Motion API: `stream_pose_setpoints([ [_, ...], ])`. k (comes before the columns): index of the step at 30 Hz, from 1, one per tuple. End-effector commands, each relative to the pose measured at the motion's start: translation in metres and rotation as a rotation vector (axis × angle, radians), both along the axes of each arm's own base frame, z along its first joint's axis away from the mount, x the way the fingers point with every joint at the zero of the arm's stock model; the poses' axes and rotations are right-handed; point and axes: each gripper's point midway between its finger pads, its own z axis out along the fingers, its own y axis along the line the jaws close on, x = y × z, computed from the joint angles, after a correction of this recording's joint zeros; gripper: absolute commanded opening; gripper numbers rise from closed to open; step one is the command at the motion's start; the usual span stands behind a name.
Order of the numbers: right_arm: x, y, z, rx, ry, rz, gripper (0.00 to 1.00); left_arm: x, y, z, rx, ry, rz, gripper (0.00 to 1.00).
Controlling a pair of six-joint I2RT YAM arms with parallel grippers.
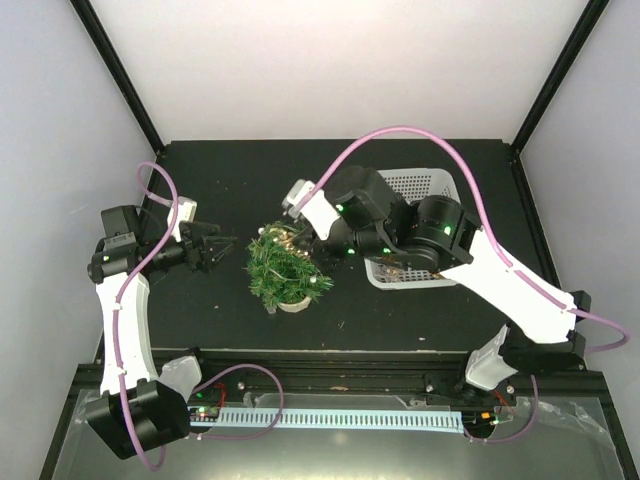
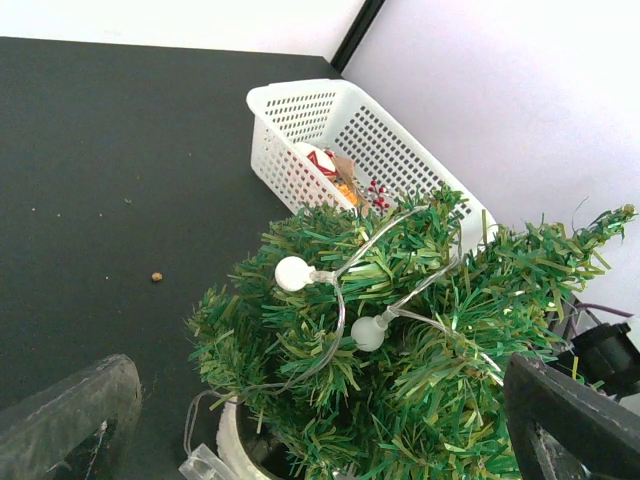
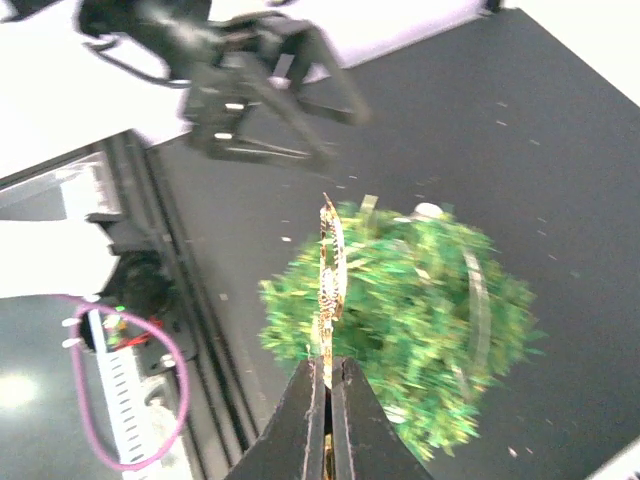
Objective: Decorate the small christmas tree
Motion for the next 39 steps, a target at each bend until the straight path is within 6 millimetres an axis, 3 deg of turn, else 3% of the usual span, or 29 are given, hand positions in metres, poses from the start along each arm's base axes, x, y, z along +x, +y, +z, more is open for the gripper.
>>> stream_pose_setpoints([
  [1, -0.033, 0.021, 0.006, 0.007, -0.003, 0.132, 0.01, 0.001, 0.002, 0.005, 0.014, -0.025, 0.002, 0.99],
  [6, -0.036, 0.043, -0.016, -0.053, 0.008, 0.157, 0.01, 0.0, 0.002, 0.006, 0.019, -0.03, 0.004, 0.99],
  [15, -0.017, 0.063, -0.037, -0.104, -0.016, 0.109, 0.01, -0.002, 0.002, 0.008, 0.022, -0.038, 0.007, 0.99],
  [26, 0.017, 0.064, -0.039, -0.097, -0.019, -0.001, 0.01, -0.002, 0.002, 0.008, 0.019, -0.04, 0.009, 0.99],
  [39, 0.029, 0.076, -0.064, -0.128, 0.02, -0.014, 0.01, -0.002, 0.001, 0.009, 0.015, -0.045, 0.008, 0.99],
])
